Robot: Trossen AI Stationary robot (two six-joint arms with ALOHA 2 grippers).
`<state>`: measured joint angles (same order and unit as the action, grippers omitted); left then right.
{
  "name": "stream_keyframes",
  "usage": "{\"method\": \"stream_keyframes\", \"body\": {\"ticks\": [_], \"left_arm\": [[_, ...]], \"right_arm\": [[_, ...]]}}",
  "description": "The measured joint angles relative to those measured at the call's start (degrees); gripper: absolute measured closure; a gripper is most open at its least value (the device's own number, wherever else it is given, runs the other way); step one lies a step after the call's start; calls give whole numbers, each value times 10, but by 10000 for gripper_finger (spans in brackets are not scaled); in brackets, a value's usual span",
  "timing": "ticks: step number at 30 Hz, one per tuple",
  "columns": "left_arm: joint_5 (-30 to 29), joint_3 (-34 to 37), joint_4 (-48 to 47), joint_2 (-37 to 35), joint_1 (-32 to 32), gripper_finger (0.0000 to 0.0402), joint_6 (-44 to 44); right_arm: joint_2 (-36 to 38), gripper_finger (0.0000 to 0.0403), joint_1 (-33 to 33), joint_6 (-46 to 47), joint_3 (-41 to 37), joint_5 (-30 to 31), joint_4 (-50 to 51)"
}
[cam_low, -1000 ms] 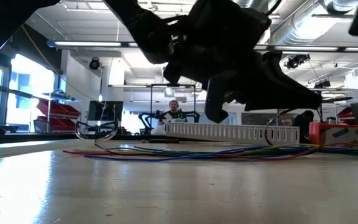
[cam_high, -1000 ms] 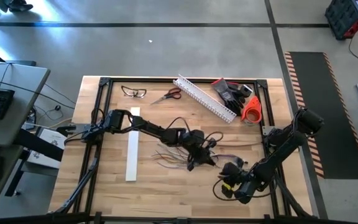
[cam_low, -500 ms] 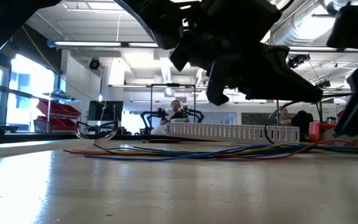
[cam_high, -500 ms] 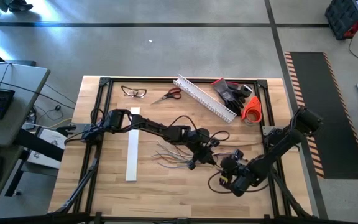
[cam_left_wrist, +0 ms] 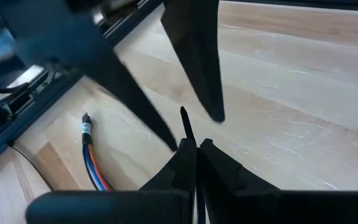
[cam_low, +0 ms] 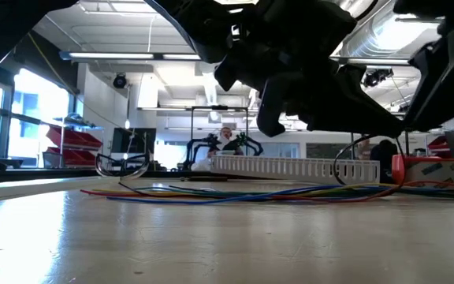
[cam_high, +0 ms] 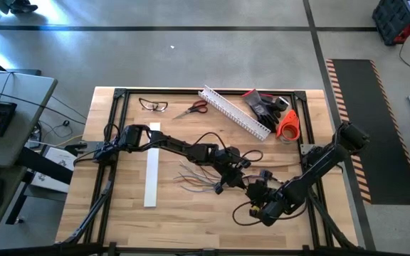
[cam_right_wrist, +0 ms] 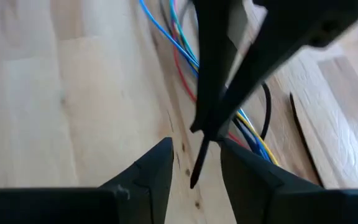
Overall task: Ziptie cables
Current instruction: Wrap the bottom black zip tie on the cable wires
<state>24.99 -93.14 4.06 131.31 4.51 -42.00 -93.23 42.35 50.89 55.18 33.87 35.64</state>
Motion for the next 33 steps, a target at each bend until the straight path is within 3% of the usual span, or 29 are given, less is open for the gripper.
{"method": "stream_keyframes", "body": {"ticks": [5,10,18,24,30,33], "left_arm": [[0,0,-1,0,0,401,10],[-2,0,0,0,0,401,13],[-3,0,0,0,0,401,15],[-24,0,0,0,0,401,15],[-32,1,1,0,1,401,26],[-33,1,2,0,1,401,37]], "right_arm": [[0,284,-3,-34,11,-2,5],[0,284,-17,-15,11,-42,37],[-2,291,-35,-4,11,-40,37],[-6,330,-42,0,11,-44,33],[-6,394,-41,32,10,-48,35],[-7,397,-37,48,10,-49,36]]}}
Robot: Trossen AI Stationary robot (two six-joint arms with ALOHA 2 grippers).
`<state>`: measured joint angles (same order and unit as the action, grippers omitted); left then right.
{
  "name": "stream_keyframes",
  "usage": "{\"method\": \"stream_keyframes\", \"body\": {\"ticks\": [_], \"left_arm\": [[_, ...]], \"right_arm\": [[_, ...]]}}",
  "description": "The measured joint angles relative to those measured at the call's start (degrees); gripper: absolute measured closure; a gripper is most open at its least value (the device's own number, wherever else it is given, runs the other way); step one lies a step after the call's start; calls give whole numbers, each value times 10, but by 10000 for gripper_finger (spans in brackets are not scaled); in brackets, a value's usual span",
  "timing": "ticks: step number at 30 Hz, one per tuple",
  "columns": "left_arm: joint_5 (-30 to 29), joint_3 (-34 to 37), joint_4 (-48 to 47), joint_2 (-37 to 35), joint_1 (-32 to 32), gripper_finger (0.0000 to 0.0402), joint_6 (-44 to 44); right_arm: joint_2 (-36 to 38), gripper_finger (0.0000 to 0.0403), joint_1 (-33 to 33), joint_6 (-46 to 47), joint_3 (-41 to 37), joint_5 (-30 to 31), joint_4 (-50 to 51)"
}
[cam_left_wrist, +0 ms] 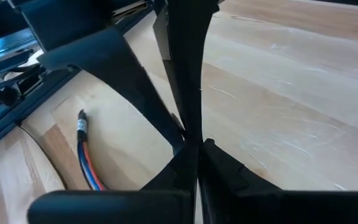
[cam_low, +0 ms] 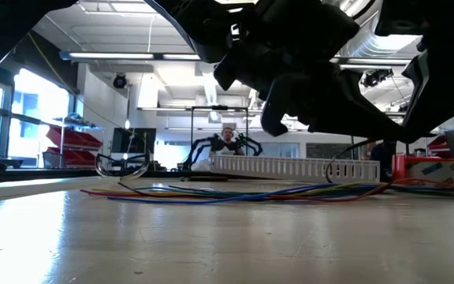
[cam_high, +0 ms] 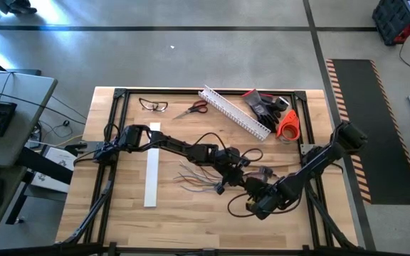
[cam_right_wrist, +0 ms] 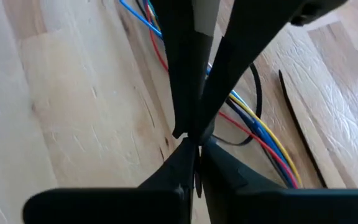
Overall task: Ziptie cables
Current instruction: Wrap the bottom black zip tie on the cable wires
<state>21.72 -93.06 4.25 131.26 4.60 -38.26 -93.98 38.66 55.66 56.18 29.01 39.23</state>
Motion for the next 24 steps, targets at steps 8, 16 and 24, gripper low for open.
{"method": "stream_keyframes", "body": {"ticks": [8,16,24], "left_arm": [[-6,0,7,-2,-7,401,22],[32,0,2,-15,-21,401,20],[62,0,24,-12,10,346,-107]], "right_arm": [[-32,403,29,60,0,-12,4],[-37,403,91,175,0,46,7],[-17,403,102,239,0,124,4]]}}
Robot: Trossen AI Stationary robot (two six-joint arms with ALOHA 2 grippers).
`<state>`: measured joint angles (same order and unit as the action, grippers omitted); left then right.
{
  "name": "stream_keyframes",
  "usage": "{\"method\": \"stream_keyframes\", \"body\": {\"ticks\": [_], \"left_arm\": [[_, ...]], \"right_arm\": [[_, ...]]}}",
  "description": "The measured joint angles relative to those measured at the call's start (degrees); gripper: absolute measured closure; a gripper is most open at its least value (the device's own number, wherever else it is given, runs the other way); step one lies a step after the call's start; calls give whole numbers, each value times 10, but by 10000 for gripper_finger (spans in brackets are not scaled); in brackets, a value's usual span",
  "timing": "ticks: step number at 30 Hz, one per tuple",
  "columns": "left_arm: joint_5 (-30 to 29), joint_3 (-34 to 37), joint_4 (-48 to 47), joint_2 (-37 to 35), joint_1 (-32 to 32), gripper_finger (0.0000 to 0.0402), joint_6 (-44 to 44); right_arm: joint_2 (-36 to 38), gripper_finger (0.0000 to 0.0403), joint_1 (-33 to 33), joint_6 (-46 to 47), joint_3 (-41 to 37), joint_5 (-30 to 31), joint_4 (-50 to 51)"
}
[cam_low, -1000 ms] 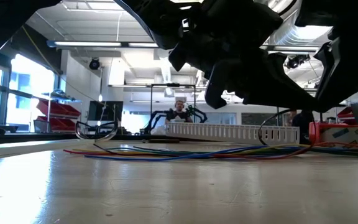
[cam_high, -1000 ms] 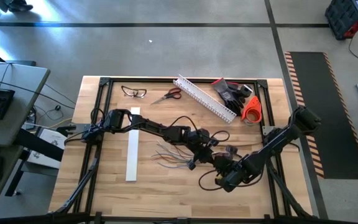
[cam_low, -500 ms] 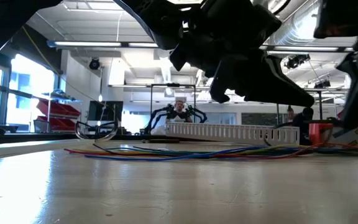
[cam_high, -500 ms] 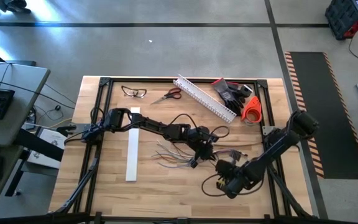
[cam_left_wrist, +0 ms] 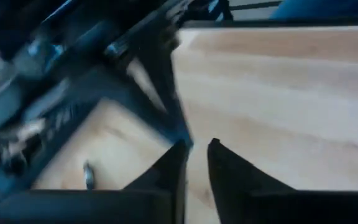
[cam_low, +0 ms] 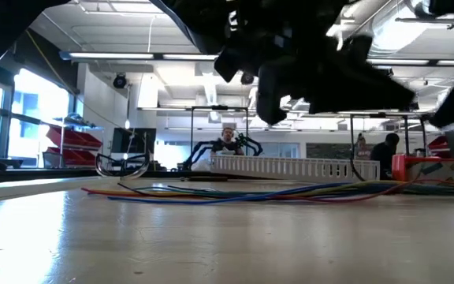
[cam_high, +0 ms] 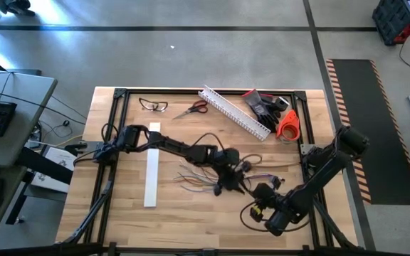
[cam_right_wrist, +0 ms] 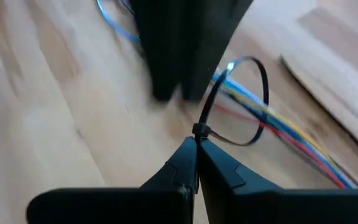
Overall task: Ziptie cables
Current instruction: Wrap the bottom black zip tie on the cable wires
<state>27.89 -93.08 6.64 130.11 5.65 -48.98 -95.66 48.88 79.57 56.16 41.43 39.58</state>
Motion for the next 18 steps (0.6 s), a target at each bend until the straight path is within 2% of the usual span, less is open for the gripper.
{"method": "stream_keyframes", "body": {"ticks": [4,7,9,13,18], "left_arm": [[-11,0,68,17,15,298,-6],[-61,0,102,28,22,274,-5],[-63,0,107,31,24,267,-11],[-52,0,102,31,23,275,-12],[-26,0,96,32,19,321,-11]], "right_arm": [[22,403,3,1,-18,11,-30],[45,403,10,-3,-62,16,-111],[64,403,19,-4,-95,28,-169],[92,403,27,-21,-161,50,-289],[100,403,26,-73,-218,45,-428]]}}
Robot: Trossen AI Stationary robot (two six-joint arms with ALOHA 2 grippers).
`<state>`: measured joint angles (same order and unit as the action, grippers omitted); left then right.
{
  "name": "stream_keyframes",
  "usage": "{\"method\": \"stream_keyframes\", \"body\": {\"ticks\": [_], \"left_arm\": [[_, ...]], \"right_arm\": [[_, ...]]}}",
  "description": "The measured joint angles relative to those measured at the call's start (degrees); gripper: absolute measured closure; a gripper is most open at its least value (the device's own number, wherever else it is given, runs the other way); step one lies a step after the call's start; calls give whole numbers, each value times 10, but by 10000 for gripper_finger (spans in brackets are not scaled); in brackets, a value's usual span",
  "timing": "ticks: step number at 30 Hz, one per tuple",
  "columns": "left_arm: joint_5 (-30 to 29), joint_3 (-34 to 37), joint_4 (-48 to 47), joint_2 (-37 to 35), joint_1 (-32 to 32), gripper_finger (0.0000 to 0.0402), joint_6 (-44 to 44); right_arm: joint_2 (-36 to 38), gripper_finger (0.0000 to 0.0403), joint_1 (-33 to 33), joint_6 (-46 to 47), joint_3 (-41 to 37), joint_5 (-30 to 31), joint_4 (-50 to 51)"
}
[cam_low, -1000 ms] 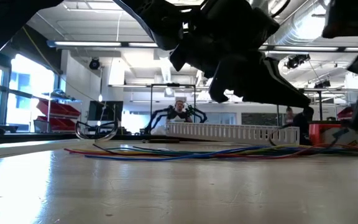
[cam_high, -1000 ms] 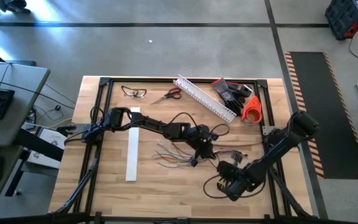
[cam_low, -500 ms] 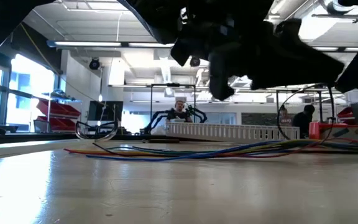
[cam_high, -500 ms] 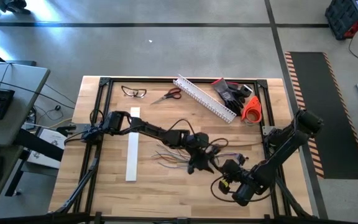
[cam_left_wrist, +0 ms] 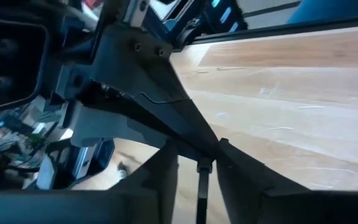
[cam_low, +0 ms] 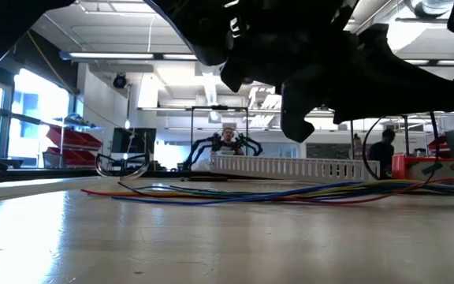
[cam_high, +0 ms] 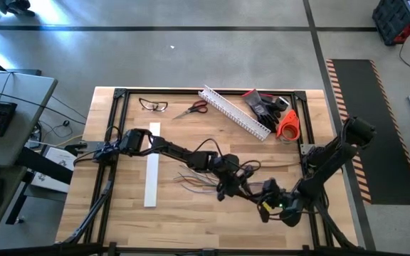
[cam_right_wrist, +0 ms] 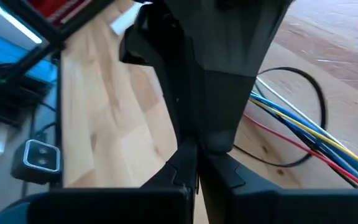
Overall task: Ziptie cables
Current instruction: Wrap the bottom black zip tie on the cable wires
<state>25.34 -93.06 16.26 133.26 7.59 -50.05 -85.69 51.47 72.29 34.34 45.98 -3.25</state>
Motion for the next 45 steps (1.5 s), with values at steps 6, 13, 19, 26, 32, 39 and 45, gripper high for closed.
{"method": "stream_keyframes", "body": {"ticks": [6,13,19,26,32,39,45], "left_arm": [[9,0,-7,1,-3,383,4],[7,0,-13,1,-3,397,4],[-6,0,-22,1,-4,400,14],[-13,0,-21,1,-9,401,26],[-8,0,-21,1,-13,401,66],[-5,0,-22,1,-13,401,112],[-9,0,-24,1,-13,401,125]], "right_arm": [[0,403,0,-8,-13,0,-27],[0,403,0,-27,-13,-16,-33],[11,376,-1,-70,-9,-94,-11],[73,261,-21,-86,21,-204,147],[64,223,-33,-128,109,-220,353],[-31,246,-61,-130,213,-204,500],[-94,254,-87,-115,260,-213,515]]}}
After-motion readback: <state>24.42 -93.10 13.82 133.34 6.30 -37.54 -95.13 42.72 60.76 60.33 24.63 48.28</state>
